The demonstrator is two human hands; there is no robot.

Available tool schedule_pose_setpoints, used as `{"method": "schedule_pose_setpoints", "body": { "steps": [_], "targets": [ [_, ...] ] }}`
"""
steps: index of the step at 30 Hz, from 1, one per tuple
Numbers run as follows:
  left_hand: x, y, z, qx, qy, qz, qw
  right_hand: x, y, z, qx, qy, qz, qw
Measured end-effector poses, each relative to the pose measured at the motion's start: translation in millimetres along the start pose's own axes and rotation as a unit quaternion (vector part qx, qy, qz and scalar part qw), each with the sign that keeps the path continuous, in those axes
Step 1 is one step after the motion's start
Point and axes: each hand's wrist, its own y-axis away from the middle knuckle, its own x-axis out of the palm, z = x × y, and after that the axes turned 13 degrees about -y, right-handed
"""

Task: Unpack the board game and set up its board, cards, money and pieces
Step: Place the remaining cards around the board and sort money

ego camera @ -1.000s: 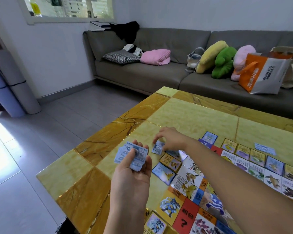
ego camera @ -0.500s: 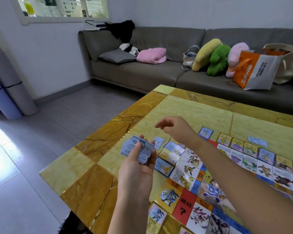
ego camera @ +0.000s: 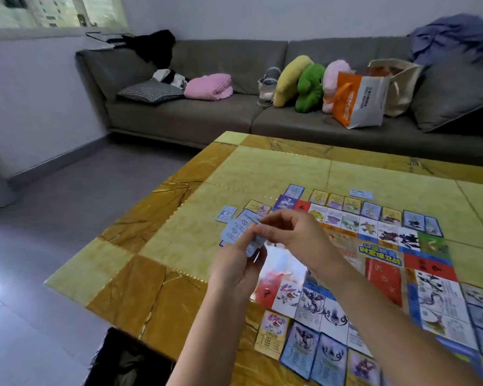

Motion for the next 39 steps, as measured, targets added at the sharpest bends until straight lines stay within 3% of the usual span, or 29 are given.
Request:
{"method": "schedule_pose_setpoints", "body": {
  "steps": [5, 11, 17, 21, 30, 34, 39],
  "targets": [
    [8, 7, 22, -0.015, -0.051, 0.03, 0.998, -17, 38, -9, -0.027, 0.035, -0.084, 0.995],
    [15, 24, 56, -0.034, -0.165, 0.06, 0.984, -42, 85, -15, 0.001, 0.039, -0.119, 0.992],
    [11, 53, 72, -0.069, -0.169, 0.112, 0.977, -53, 123, -20, 0.002, -0.086, -0.176, 0.981],
    [-5, 67, 80, -0.059, -0.283, 0.166, 0.943, -60, 146, -24, 0.002, -0.088, -0.173, 0.981],
    [-42, 89, 69, -0.059, -0.434, 0.176, 0.881, -76, 189, -28, 0.051, 0.084, -0.141, 0.985],
    [-49, 92, 64, -0.061, -0.43, 0.154, 0.888, -74, 199, -18, -0.004, 0.106, -0.094, 0.99],
    [-55, 97, 57, -0.071, -0.501, 0.186, 0.842, -66, 199, -18, 0.02, 0.16, -0.018, 0.987]
  ]
}}
